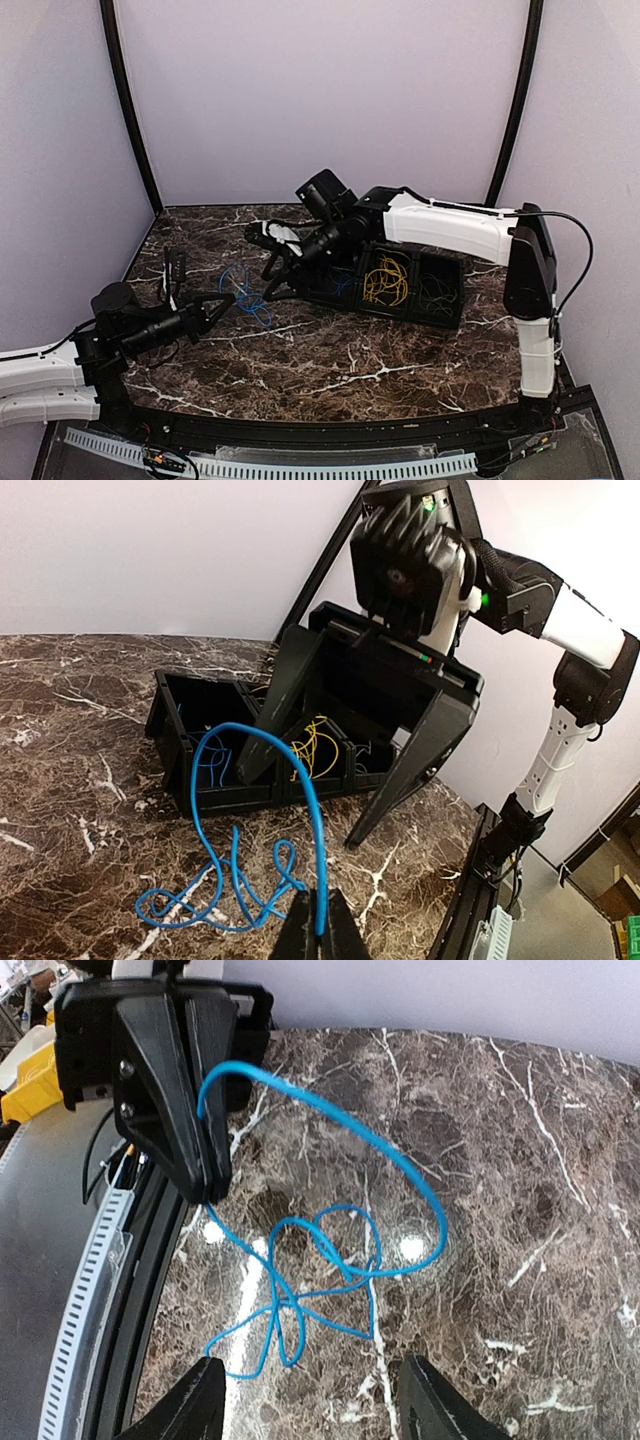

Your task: Untangle the cables

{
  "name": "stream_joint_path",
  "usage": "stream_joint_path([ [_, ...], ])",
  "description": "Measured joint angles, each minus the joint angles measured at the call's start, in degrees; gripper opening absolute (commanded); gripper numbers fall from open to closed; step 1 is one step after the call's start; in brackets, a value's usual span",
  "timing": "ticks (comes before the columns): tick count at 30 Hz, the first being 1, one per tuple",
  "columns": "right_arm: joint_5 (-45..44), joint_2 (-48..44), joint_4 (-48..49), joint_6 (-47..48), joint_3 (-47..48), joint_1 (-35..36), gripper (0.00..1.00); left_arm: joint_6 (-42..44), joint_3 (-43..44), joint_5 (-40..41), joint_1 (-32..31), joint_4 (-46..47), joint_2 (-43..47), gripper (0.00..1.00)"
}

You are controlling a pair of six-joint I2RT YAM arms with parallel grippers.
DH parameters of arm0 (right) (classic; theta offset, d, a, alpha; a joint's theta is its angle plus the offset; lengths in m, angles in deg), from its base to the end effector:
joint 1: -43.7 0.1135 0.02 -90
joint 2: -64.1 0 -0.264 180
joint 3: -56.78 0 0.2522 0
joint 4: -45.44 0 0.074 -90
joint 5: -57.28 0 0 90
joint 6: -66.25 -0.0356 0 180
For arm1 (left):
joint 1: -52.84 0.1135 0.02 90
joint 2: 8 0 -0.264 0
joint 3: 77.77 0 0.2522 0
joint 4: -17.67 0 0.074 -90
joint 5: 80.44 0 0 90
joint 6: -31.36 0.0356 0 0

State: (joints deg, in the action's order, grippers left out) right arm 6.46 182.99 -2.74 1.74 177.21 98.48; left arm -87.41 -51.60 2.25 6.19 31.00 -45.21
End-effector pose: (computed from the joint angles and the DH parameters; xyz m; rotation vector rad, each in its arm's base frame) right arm 0.2523 0.3965 0.2776 -1.7870 1.5984 1.0560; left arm 0.1110 -0.1242 0.2292 0.3630 1.6051 -1.1283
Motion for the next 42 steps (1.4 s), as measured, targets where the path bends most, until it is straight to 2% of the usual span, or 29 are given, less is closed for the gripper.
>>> stream_joint_path([
  [9,6.34,3.3,1.81,-5.38,1.86,0.11,0.58,-0.42,0.0,-0.81,0.0,0.2,0.35,0.0],
  [10,6.56,3.85,1.81,-5.9,1.86,0.13,0.54,-0.5,0.0,-0.81,0.0,0.22,0.57,0.0],
  [15,7.69,5.35,2.34,-8.09,1.88,0.37,0.11,-1.01,0.0,-0.74,0.0,0.31,2.19,0.0],
  [16,7.78,5.57,2.58,-8.79,1.88,0.44,0.04,-1.05,0.0,-0.7,0.0,0.31,2.54,0.0],
  [18,8.13,5.86,3.3,-9.79,1.9,0.55,0.0,-1.14,0.13,-0.59,0.0,0.22,3.15,0.0],
  [25,7.41,6.12,5.31,-10.56,1.33,0.74,0.0,-1.22,2.49,0.33,0.0,-1.14,5.53,0.0],
  [34,3.63,6.16,5.86,-8.35,-6.34,0.26,0.01,0.72,5.86,4.26,0.0,-3.76,12.59,0.0],
  [42,2.56,6.16,6.32,-8.0,-9.01,-1.62,0.0,3.19,7.5,9.03,0.0,-6.84,16.74,0.0],
])
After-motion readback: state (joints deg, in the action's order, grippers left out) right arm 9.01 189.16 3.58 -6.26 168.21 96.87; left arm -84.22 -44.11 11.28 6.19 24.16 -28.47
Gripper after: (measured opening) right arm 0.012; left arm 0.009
